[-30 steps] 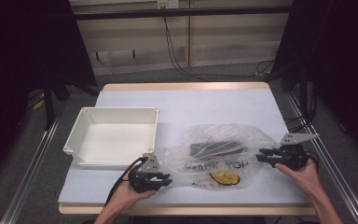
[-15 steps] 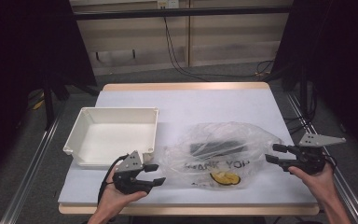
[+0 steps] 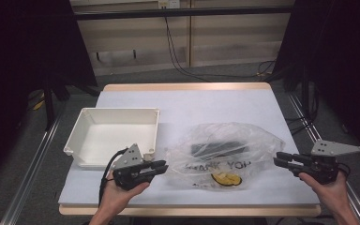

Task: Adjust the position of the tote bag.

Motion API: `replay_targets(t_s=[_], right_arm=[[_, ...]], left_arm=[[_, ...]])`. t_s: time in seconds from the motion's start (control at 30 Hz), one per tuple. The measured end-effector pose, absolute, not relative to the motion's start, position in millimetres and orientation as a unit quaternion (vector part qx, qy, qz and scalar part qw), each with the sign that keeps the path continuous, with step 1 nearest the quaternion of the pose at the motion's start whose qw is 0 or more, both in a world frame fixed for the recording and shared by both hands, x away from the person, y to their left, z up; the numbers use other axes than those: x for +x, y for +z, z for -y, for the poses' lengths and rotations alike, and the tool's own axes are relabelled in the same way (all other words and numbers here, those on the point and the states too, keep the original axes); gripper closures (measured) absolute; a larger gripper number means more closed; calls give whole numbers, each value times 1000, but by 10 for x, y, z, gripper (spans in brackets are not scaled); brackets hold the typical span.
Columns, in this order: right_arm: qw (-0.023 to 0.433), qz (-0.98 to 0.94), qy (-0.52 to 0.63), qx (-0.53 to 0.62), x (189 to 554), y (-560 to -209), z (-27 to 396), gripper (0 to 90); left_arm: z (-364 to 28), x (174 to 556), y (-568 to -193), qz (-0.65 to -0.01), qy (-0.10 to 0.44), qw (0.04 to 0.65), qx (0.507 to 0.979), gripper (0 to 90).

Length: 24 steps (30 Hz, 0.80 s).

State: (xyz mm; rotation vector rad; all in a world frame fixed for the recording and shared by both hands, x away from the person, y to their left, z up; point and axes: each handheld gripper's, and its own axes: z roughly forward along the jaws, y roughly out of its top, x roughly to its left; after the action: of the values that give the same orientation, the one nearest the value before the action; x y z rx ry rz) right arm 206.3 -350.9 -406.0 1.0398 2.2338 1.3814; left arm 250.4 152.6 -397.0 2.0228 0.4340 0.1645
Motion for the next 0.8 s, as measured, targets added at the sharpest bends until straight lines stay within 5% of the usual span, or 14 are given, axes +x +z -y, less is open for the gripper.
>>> replay_targets(t_s=[0.17,0.8], right_arm=[[136,-800,479,334,2220,-4026,3270,900],[112,-868,365,318,2849,-4238,2749,900]], left_arm=[[-1217,2627,-3934,-159,51,491,855,900],[-130,3071,-4017,-92,40,369,924,900]])
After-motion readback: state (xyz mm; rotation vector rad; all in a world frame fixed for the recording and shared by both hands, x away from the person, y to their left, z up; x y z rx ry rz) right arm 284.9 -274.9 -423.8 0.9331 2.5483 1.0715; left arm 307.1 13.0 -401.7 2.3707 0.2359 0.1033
